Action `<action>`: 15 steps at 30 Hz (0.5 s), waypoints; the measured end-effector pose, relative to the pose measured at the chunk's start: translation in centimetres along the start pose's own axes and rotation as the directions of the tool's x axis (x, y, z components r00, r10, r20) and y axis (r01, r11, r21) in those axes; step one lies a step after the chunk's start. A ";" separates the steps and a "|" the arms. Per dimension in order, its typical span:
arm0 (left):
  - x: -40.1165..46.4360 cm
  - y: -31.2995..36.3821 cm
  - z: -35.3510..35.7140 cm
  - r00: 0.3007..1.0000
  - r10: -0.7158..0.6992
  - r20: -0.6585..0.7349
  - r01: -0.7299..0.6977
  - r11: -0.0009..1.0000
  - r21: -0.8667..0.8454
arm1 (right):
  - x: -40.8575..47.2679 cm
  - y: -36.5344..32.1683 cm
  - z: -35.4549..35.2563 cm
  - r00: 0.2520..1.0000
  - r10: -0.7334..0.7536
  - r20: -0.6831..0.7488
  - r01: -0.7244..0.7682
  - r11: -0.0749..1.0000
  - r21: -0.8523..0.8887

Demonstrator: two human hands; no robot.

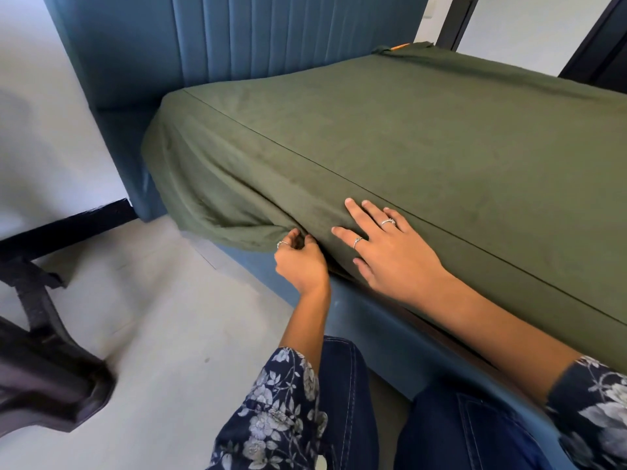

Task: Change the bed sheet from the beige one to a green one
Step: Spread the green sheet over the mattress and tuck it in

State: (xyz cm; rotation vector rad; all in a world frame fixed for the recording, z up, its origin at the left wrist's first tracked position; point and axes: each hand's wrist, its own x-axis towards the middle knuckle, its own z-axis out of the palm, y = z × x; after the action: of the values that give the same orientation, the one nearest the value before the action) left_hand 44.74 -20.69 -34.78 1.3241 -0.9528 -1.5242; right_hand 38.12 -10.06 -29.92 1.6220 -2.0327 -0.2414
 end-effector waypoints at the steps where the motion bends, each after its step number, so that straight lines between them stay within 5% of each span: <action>1: 0.5 0.2 -0.2 0.999 -0.038 0.016 0.037 0.999 0.016 | 0.0 0.0 0.0 1.000 -0.001 -0.004 0.001 1.000 0.003; 4: 1.8 0.4 -0.7 0.982 -0.151 0.117 0.148 0.989 0.029 | -0.1 0.0 0.0 1.000 -0.008 -0.026 0.008 1.000 0.006; 9: 2.3 1.3 -1.1 0.885 -0.338 0.321 0.416 0.882 -0.219 | -0.6 -1.8 -0.4 0.999 0.046 0.004 -0.045 0.985 -0.166; 15: 1.3 1.8 -1.5 0.826 -0.353 0.440 0.526 0.764 -0.374 | -0.3 -4.0 0.5 0.982 0.101 0.158 -0.042 0.940 -0.339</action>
State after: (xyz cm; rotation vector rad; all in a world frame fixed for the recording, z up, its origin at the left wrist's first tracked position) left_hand 46.43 -22.48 -33.70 0.9633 -0.3974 -2.2521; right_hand 41.33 -10.98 -32.27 1.3519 -2.0383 -0.6840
